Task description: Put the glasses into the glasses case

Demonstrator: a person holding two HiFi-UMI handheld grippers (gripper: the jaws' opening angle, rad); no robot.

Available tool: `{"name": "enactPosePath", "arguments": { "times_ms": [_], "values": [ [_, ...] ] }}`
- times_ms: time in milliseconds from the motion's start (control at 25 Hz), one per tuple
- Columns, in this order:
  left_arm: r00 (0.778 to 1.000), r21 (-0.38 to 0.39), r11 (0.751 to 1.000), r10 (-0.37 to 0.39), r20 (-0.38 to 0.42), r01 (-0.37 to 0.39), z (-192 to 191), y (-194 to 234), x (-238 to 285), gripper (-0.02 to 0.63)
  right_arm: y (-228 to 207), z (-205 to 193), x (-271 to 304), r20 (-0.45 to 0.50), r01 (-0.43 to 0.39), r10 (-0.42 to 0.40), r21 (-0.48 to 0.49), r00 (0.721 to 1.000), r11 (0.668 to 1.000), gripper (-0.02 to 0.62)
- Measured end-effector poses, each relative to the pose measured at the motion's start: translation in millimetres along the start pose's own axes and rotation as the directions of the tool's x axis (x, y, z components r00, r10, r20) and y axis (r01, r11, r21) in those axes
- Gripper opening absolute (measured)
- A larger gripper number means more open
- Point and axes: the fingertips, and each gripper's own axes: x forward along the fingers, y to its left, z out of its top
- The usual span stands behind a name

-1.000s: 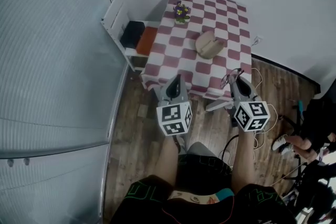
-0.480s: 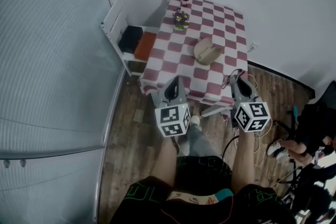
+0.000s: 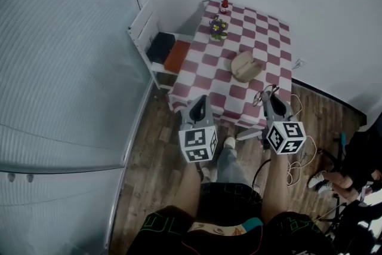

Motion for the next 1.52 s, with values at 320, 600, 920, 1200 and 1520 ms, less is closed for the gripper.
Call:
{"name": "enactPosePath", "arguments": {
  "times_ms": [320,600,920,1200,1520],
  "values": [
    [0.999,-0.009,1.0,-0.026,-0.035,0.026,-11.0,-12.8,20.8,0.009,-18.3,-13.9,5.4,-0.026,0.016,-0.015,0.022,1.0,1.0,0.017],
    [0.994,-0.029,0.998,-0.05,-0.097,0.047,-36.3,-35.1,56.5,0.009,-57.4,-31.5,15.6,-0.061,0.034,-0.031,0.057,0.998,0.998,0.017],
    [0.986,-0.033,0.999,-0.04,-0.162,0.035,-58.8,-54.7,112.0,0.009,-114.1,-35.2,44.4,-0.071,0.037,-0.031,0.09,0.997,0.995,0.017],
    [0.978,0.011,1.0,0.01,-0.207,-0.008,-59.3,-60.7,168.7,0.009,-154.2,-41.5,99.4,-0.074,-0.015,0.027,0.165,0.997,0.986,0.017],
    [0.98,0.093,0.996,0.031,-0.196,-0.013,-37.9,-84.9,222.4,0.009,-194.6,-25.0,138.8,-0.044,-0.071,0.081,0.193,0.996,0.979,0.017]
  ]
}}
